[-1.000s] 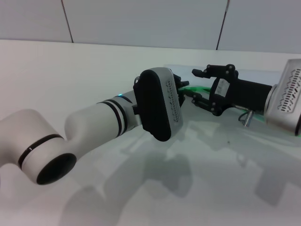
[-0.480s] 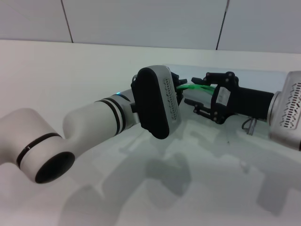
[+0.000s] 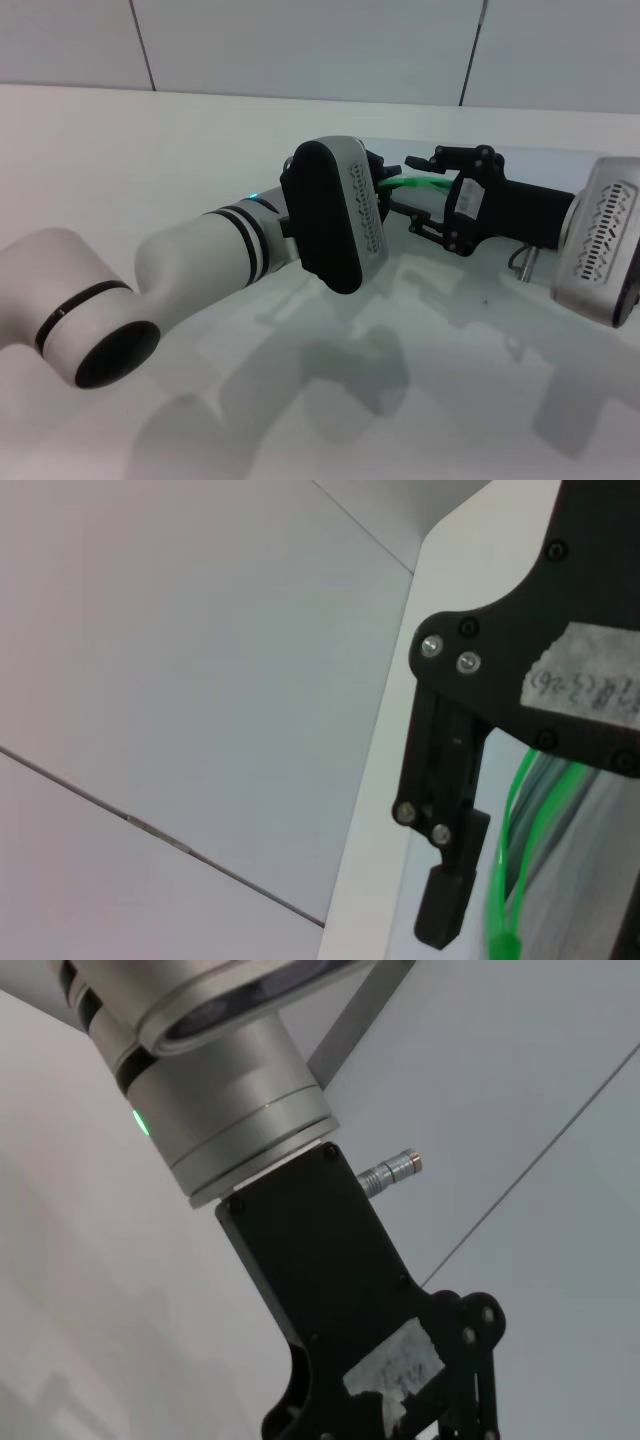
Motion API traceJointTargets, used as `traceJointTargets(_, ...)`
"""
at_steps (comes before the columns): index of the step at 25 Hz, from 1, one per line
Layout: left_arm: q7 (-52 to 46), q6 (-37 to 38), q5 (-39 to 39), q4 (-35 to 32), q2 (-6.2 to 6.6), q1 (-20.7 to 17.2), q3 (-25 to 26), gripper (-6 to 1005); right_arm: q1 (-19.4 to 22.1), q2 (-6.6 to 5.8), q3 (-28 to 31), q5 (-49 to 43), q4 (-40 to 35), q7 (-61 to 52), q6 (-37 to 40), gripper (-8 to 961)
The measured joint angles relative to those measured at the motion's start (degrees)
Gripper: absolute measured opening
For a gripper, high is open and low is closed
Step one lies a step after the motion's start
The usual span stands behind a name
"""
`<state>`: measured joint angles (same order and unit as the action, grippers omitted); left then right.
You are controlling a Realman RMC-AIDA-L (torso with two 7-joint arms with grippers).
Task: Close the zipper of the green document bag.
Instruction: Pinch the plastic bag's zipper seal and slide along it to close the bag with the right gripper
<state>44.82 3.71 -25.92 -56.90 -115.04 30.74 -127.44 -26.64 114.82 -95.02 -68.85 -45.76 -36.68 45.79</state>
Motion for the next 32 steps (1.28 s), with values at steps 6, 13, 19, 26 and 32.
traceJointTargets(6,0.00,-0.02,0.16,-0.11,0.00,0.00,-0.06,93,0.03,0.55,0.71,-0.98,-0.20,0.09,0.00,496)
traceJointTargets(13,0.00,-0.08,0.17,-0.14,0.02,0.15,-0.48,98,-0.10,0.67,1.51,-1.26,-0.23,0.01,0.00,478)
traceJointTargets(19,0.00,-0.11,0.17,-0.15,0.09,0.28,-0.58,102,-0.42,0.70,1.95,-1.42,0.18,-0.06,0.00,456)
traceJointTargets(26,0.00,-0.11,0.17,-0.15,0.09,0.35,-0.70,106,-0.52,0.75,1.68,-1.54,0.27,-0.06,-1.06,417)
traceJointTargets(32,0.00,-0.11,0.17,-0.14,0.09,0.38,-0.67,110,-0.67,0.84,1.58,-1.56,0.96,-0.05,-1.44,392)
